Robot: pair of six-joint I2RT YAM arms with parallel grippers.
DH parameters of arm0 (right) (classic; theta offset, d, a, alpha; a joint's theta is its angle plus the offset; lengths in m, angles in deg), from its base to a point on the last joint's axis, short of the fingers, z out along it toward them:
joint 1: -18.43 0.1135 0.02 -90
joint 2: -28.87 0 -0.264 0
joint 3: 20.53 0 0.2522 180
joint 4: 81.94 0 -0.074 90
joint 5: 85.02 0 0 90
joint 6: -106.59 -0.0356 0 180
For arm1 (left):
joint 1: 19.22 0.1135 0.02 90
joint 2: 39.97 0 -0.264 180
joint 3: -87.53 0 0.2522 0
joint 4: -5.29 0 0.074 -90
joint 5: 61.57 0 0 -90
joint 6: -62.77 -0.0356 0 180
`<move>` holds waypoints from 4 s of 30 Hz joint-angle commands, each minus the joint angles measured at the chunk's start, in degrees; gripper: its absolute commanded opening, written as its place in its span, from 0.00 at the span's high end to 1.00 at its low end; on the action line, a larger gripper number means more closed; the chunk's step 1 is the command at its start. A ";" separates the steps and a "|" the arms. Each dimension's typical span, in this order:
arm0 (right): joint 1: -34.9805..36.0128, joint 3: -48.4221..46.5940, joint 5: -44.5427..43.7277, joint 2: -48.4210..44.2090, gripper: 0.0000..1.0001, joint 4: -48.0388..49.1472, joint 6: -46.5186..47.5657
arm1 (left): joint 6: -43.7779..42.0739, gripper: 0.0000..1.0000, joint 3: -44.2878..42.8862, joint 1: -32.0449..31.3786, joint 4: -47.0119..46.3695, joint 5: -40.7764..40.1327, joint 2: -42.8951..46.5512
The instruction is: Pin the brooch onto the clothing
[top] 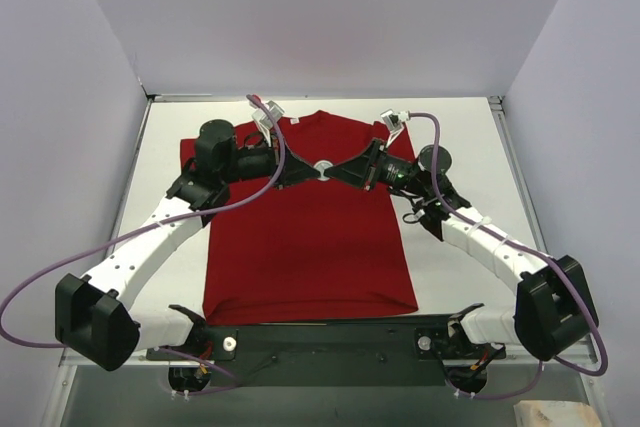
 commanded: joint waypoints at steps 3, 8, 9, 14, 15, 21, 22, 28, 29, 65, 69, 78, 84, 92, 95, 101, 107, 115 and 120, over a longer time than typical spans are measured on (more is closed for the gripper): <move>1.45 -5.27 -0.63 -1.62 1.00 -13.39 8.71 | -8.44 1.00 -6.45 -5.03 7.30 -2.27 1.36; 1.89 -7.73 -2.92 -1.53 1.00 -23.66 13.99 | -11.69 1.00 -8.13 -7.14 10.73 -4.30 1.98; 1.89 -8.34 -3.18 -1.35 1.00 -24.55 14.34 | -11.95 1.00 -8.30 -7.40 10.91 -4.39 2.15; 1.98 -7.65 -2.22 -1.61 1.00 -22.90 14.52 | -12.66 1.00 -8.04 -7.67 11.17 -5.96 2.86; 1.98 -7.30 -2.04 -2.23 0.94 -22.28 14.52 | -12.83 1.00 -7.87 -7.67 11.35 -6.84 3.03; 1.81 -3.17 -1.95 -7.94 0.42 -16.21 15.84 | -13.71 1.00 -5.76 -7.32 12.14 -11.23 4.44; 1.72 -2.21 -2.65 -8.81 0.36 -15.69 16.10 | -13.98 1.00 -5.50 -7.23 12.23 -11.76 4.61; 0.05 0.96 -7.39 -15.67 0.14 -14.54 16.55 | -14.77 1.00 -4.35 -6.35 13.81 -17.12 5.93; -0.47 2.01 -8.36 -16.98 0.10 -14.28 16.28 | -14.86 1.00 -4.26 -6.35 14.07 -17.74 6.02; -3.82 2.81 -5.99 -11.20 0.04 -16.12 16.98 | -17.49 1.00 -5.58 -4.86 20.40 -38.29 1.90; -4.17 3.78 -6.96 -9.45 0.04 -16.56 17.69 | -19.07 1.00 -8.65 -4.77 22.86 -43.04 -2.66; -5.66 3.52 -6.70 -4.09 0.04 -17.53 17.51 | -21.80 1.00 -13.40 -4.60 23.91 -54.56 -11.45; -7.42 2.20 -6.87 -0.48 0.04 -19.98 17.42 | -25.74 1.00 -15.34 -4.68 23.31 -62.03 -17.52; -9.53 -0.61 -7.40 4.97 0.04 -24.11 17.60 | -36.03 1.00 -16.21 -4.59 17.69 -76.62 -26.66; -10.06 -2.89 -8.62 7.08 0.04 -27.98 18.74 | -41.12 1.00 -17.00 -4.33 15.31 -80.76 -30.09; -10.59 -6.94 -7.93 12.35 0.04 -33.07 18.56 | -51.85 1.00 -20.87 -3.54 12.15 -88.04 -38.61; -10.50 -10.02 -9.59 14.47 0.03 -38.43 19.88 | -55.02 1.00 -24.30 -0.74 11.43 -89.73 -44.33; -11.11 -10.81 -12.76 14.99 0.03 -41.87 20.94 | -56.16 1.00 -28.52 0.24 13.19 -94.46 -49.34; -11.38 -10.81 -13.11 15.52 0.03 -42.66 21.11 | -57.83 1.00 -30.80 0.50 13.81 -97.28 -52.59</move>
